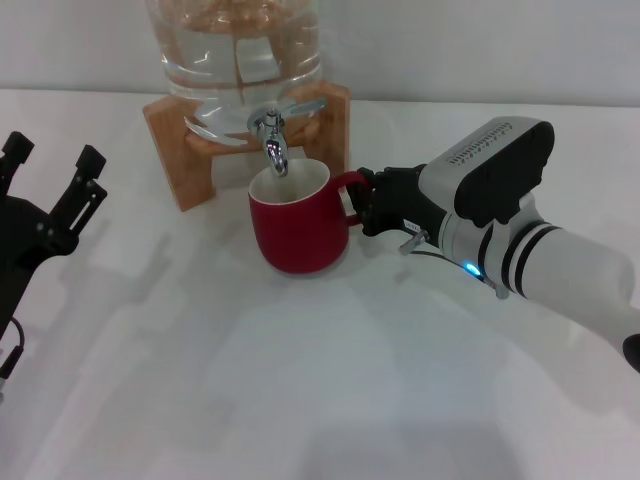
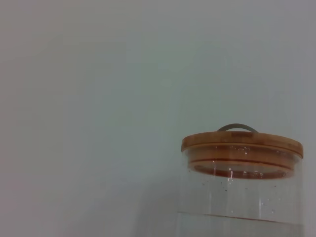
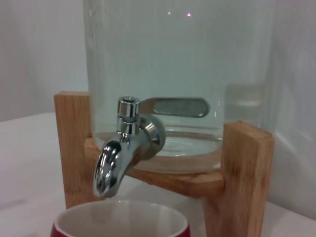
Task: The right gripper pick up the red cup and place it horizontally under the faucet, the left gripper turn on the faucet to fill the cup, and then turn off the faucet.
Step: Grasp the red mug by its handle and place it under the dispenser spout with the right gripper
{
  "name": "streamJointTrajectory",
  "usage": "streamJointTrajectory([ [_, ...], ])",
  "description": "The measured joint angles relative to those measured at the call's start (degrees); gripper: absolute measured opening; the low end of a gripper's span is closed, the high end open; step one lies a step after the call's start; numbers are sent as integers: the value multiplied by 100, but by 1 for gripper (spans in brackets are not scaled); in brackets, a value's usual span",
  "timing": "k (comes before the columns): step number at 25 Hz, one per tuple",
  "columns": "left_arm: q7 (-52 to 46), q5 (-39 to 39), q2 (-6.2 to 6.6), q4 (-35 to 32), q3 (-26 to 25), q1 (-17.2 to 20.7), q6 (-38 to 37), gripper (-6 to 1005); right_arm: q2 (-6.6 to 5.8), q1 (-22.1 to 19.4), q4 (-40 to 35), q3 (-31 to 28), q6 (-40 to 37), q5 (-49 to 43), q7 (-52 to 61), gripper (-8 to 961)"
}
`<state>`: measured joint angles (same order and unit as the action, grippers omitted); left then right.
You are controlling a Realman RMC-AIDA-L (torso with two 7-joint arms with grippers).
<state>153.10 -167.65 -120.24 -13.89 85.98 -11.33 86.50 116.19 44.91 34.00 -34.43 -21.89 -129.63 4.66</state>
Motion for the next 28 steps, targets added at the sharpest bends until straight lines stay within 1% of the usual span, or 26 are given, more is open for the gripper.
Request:
streamJointTrajectory([
  [15,0,14,0,0,-2,-2,0,875,0,151,19,39,3,-16,-14,133],
  [20,0,14,0,0,-2,-10,-1,875,0,161,-22,-57,3,101,-5,134],
  [28,0,12,0,0,-2,-26,-17,875,0,176,-74,-29,1,162,-5,134],
])
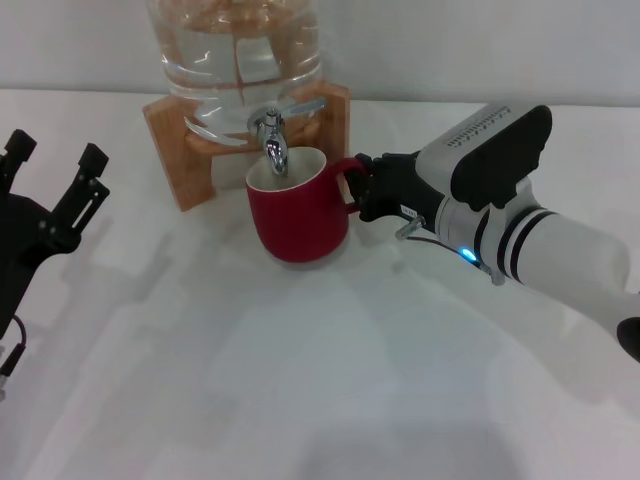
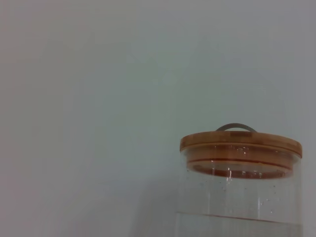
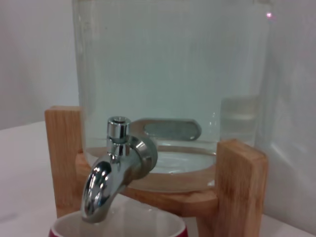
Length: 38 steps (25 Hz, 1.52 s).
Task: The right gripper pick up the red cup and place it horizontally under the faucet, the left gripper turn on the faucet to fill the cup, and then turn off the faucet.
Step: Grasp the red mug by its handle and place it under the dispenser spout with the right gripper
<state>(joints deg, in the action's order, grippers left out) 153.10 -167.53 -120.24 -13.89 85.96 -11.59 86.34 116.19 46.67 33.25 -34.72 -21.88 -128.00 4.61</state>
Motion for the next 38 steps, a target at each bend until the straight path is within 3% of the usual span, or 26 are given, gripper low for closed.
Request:
streamJointTrajectory([
  [38,0,-17,0,9,0,-37,-66,875,0,105,-39,270,-22,-86,-17,148],
])
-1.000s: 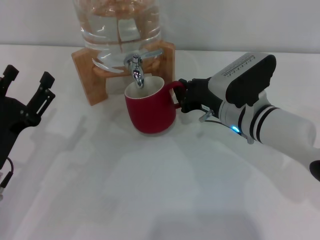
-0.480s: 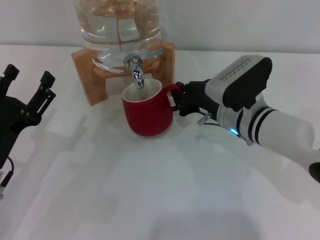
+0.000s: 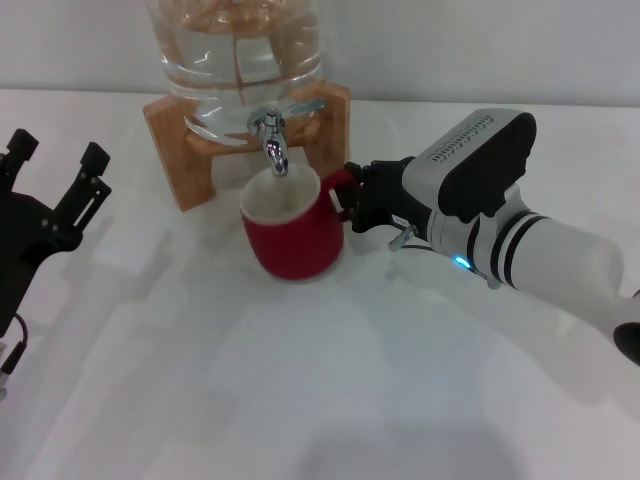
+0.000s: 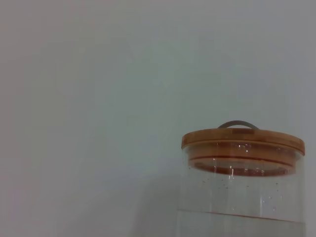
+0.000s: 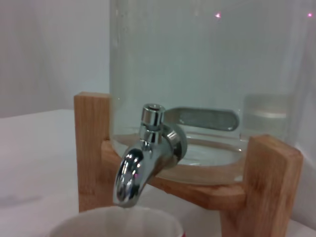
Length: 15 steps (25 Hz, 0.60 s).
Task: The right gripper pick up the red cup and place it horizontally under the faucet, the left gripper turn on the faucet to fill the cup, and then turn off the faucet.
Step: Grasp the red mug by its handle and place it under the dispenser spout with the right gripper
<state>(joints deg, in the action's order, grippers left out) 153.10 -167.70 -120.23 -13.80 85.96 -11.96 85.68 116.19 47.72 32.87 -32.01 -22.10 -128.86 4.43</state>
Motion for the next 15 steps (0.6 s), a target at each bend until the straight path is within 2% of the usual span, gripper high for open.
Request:
streamJointTrajectory([
  [15,0,0,0,0,0,-37,-18,875,0,62,-2,-52,53,96,15,175],
])
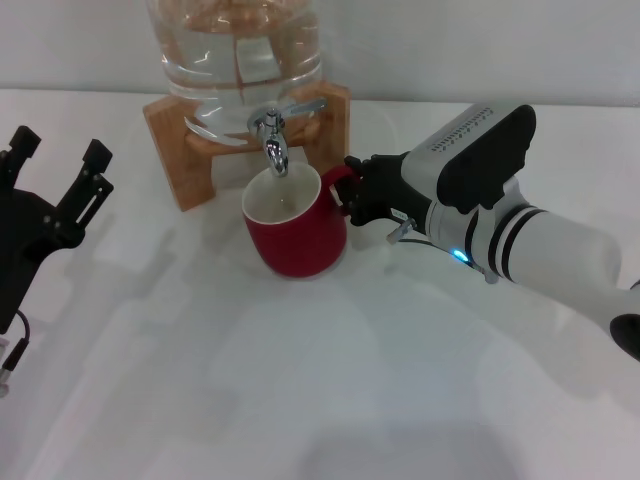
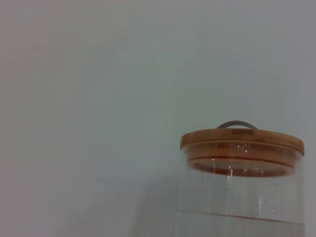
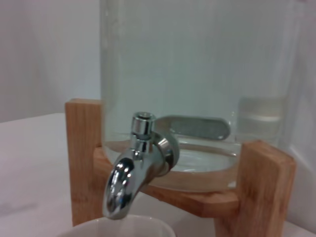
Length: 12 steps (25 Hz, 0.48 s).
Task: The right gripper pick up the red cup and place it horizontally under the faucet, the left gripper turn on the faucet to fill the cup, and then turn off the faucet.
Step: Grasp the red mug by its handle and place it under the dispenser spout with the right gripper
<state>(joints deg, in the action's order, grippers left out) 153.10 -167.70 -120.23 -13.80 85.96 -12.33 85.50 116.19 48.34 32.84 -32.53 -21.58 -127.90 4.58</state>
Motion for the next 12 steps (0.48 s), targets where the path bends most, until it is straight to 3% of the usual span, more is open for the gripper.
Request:
streamJointTrajectory([
  [12,0,0,0,67,0,-28,0,875,0,15,-77,-1,65,255,8,177],
])
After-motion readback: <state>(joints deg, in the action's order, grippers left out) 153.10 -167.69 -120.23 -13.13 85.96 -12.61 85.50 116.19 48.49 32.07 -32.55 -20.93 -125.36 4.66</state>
